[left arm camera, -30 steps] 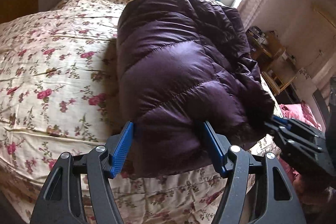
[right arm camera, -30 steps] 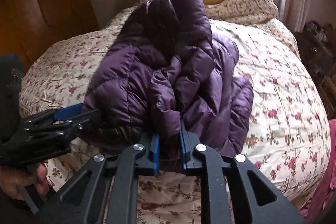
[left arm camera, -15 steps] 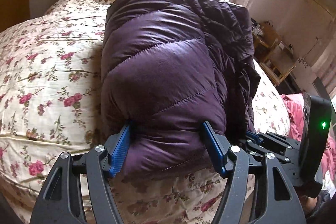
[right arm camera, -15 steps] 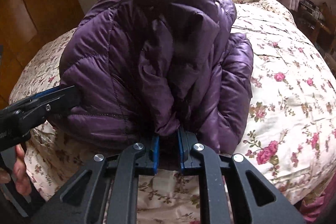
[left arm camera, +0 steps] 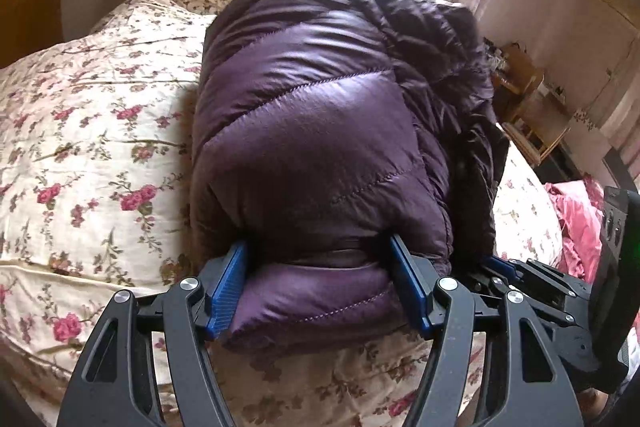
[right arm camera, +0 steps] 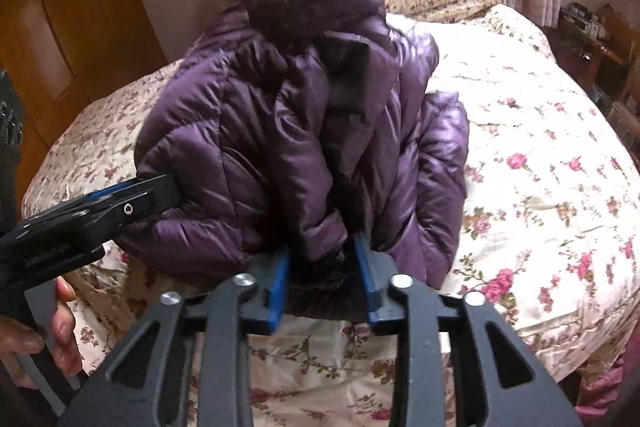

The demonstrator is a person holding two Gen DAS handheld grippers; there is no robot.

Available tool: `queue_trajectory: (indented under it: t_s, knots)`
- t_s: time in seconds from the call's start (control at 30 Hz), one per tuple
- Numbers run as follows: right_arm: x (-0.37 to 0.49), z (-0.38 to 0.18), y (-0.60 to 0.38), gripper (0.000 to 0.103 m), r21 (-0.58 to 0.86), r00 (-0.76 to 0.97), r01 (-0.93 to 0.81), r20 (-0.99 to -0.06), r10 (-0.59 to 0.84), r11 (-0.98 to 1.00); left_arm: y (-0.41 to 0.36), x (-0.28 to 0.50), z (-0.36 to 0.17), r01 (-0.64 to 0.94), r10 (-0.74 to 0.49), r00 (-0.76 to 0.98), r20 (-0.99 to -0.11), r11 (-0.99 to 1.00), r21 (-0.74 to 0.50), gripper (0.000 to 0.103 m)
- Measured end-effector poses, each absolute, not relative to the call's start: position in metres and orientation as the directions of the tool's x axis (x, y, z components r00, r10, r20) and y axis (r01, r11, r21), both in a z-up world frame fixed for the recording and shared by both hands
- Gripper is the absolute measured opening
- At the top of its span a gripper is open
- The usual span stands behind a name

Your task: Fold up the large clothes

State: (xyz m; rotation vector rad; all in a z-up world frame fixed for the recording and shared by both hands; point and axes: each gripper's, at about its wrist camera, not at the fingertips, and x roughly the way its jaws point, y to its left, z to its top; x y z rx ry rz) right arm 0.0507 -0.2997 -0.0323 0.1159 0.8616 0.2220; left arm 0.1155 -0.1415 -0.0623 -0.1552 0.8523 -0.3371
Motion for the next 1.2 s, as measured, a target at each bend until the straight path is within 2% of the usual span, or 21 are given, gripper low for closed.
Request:
queue_trajectory:
  t_s: [0.27, 0.63, 1.2]
  knots:
    - [0.032, 0.001, -0.298, 0.053, 0.152, 0.691, -0.14, -0.693, 0.207, 0.978, -0.121, 0.109, -0.039, 0.21, -0.354, 0.651, -0.671, 0.934, -0.288, 0.066]
    - [0.043, 0.047, -0.286, 0.053, 0.112, 0.755, -0.158, -0.627, 0.193, 0.981, -0.094, 0.112, -0.013, 0.157, -0.324, 0.707, -0.629, 0.939, -0.307, 0.066]
    - [0.11, 0.049, -0.271, 0.053, 0.021, 0.744, -0.188, -0.65, 0.157, 0.982, -0.104, 0.148, -0.004, 0.17, -0.326, 0.709, -0.625, 0.94, -0.297, 0.066]
